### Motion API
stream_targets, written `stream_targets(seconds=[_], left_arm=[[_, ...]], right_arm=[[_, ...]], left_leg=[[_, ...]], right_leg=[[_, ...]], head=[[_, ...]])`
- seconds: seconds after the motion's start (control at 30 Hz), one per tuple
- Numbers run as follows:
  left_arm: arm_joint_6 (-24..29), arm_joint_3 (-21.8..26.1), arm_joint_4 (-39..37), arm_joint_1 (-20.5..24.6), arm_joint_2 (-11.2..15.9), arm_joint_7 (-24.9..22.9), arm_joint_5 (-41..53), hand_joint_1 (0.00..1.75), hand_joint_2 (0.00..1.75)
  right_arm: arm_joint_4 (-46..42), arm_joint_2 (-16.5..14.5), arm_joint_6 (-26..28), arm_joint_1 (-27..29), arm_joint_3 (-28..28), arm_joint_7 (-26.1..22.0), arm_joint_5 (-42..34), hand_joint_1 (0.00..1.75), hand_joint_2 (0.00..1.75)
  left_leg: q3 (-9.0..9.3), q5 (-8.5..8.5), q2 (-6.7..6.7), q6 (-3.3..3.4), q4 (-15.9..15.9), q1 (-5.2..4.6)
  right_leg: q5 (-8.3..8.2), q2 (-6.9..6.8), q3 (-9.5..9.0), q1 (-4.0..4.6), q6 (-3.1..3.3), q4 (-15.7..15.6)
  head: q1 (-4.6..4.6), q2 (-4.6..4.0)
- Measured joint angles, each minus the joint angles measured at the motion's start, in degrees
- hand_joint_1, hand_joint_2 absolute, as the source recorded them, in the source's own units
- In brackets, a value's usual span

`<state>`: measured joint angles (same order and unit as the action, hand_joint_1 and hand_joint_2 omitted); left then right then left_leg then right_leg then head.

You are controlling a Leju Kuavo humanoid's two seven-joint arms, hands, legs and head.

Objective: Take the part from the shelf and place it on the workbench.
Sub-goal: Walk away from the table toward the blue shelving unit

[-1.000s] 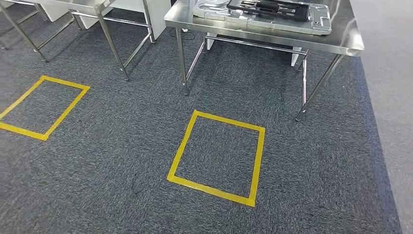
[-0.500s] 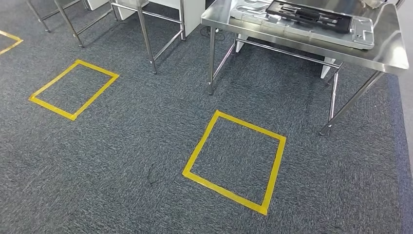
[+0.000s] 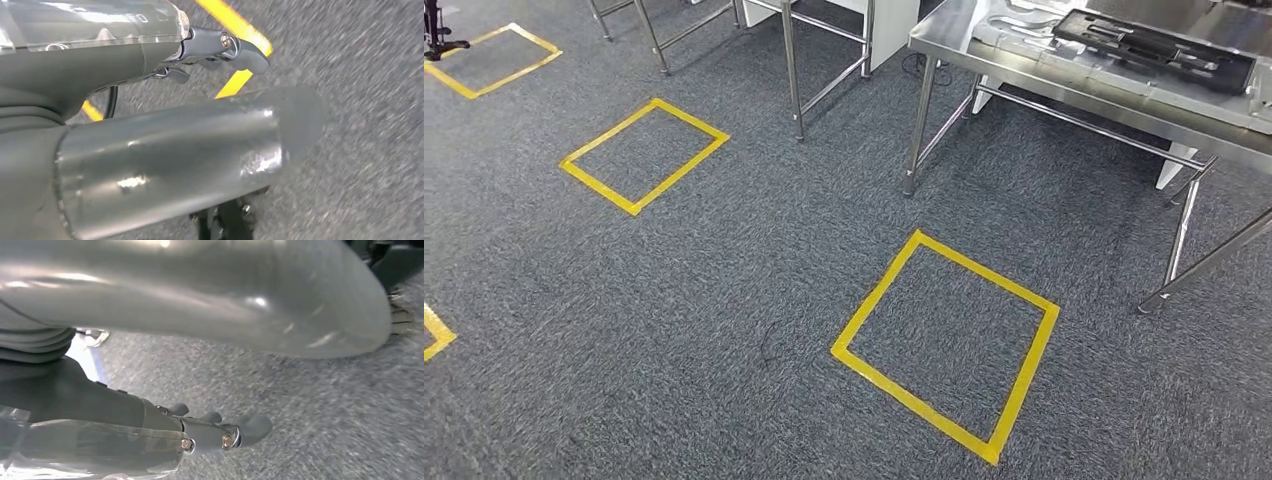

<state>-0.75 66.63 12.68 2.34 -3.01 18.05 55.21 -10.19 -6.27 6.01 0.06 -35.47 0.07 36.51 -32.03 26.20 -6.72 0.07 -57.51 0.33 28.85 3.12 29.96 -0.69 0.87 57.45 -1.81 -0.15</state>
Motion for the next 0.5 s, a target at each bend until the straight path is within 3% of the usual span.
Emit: stream_targets(seconds=[0.07, 0.13, 0.2, 0.23, 0.27, 0.3, 0.33, 0.4, 0.43, 0.5], left_arm=[[0.0, 0.1, 0.0, -0.1, 0.1, 0.0, 0.2, 0.00, 0.00], [0.0, 0.1, 0.0, 0.0, 0.1, 0.0, 0.2, 0.00, 0.00], [0.0, 0.1, 0.0, 0.2, 0.2, 0.0, 0.2, 0.00, 0.00], [0.0, 0.2, 0.0, 0.1, 0.2, 0.0, 0.2, 0.00, 0.00], [0.0, 0.2, 0.0, 0.0, 0.3, 0.0, 0.2, 0.00, 0.00], [0.0, 0.2, 0.0, 0.0, 0.3, 0.0, 0.2, 0.00, 0.00], [0.0, 0.2, 0.0, 0.0, 0.3, 0.0, 0.2, 0.00, 0.00], [0.0, 0.2, 0.0, 0.2, 0.4, 0.0, 0.2, 0.00, 0.00], [0.0, 0.3, 0.0, 0.3, 0.5, 0.0, 0.3, 0.00, 0.00], [0.0, 0.3, 0.0, 0.0, 0.5, 0.0, 0.4, 0.00, 0.00]], right_arm=[[0.0, 0.0, -0.6, -0.1, 0.0, 0.5, 0.2, 0.00, 0.00], [0.0, 0.1, -0.8, 0.1, 0.0, 0.7, 0.2, 0.00, 0.00], [0.1, 0.4, -0.8, 0.3, 0.0, 0.8, 0.3, 0.00, 0.00], [0.1, 0.6, -0.8, 0.3, 0.0, 0.8, 0.3, 0.00, 0.00], [0.2, 0.8, -0.9, 0.2, 0.1, 0.8, 0.3, 0.00, 0.00], [0.2, 0.9, -0.9, 0.1, 0.1, 0.8, 0.3, 0.00, 0.00], [0.2, 0.9, -1.0, 0.1, 0.1, 0.8, 0.3, 0.00, 0.00], [0.2, 1.0, -1.1, 0.0, 0.2, 0.8, 0.4, 0.00, 0.00], [0.2, 1.0, -1.2, 0.0, 0.3, 0.8, 0.4, 0.00, 0.00], [0.2, 1.0, -1.5, -0.3, 0.4, 0.8, 0.5, 0.00, 0.00]], left_leg=[[-0.80, 1.12, 1.83, -0.55, -1.6, -0.10], [-3.55, 4.40, 4.84, -1.01, -7.4, -0.07], [-6.75, 7.27, 5.81, -1.49, -14.2, 0.23], [-7.30, 7.39, 6.03, -1.69, -15.6, 0.34], [-6.71, 6.47, 6.26, -1.81, -14.8, 0.43], [-5.05, 4.79, 6.76, -1.85, -11.9, 0.47], [-2.73, 3.03, 7.86, -1.77, -7.9, 0.45], [0.68, 1.19, 10.03, -1.17, -1.7, 0.08], [1.17, 1.09, 10.54, -0.81, -0.5, -0.11], [0.97, 0.98, 9.63, -0.09, -0.2, -0.20]], right_leg=[[-0.37, -1.41, -0.46, -0.26, 0.58, -0.9], [-0.47, -3.02, -0.75, -0.29, 1.01, -1.3], [-0.34, -4.69, -0.71, -0.18, 1.16, -1.2], [-0.27, -5.45, -0.69, -0.15, 1.15, -1.1], [-0.16, -6.16, -0.68, -0.15, 1.09, -1.0], [-0.01, -6.84, -0.72, -0.15, 0.97, -0.8], [0.18, -7.46, -0.81, -0.11, 0.78, -0.6], [0.60, -8.61, -0.93, 0.17, 0.21, -0.2], [0.73, -9.13, -1.00, 0.31, -0.08, -0.1], [0.80, -9.99, -1.13, 0.42, -0.62, -0.1]], head=[[0.00, 0.00], [-0.01, 0.00], [-0.01, 0.00], [-0.01, 0.00], [-0.01, 0.00], [-0.01, 0.00], [-0.01, 0.00], [0.01, 0.00], [0.01, 0.00], [0.01, 0.00]])
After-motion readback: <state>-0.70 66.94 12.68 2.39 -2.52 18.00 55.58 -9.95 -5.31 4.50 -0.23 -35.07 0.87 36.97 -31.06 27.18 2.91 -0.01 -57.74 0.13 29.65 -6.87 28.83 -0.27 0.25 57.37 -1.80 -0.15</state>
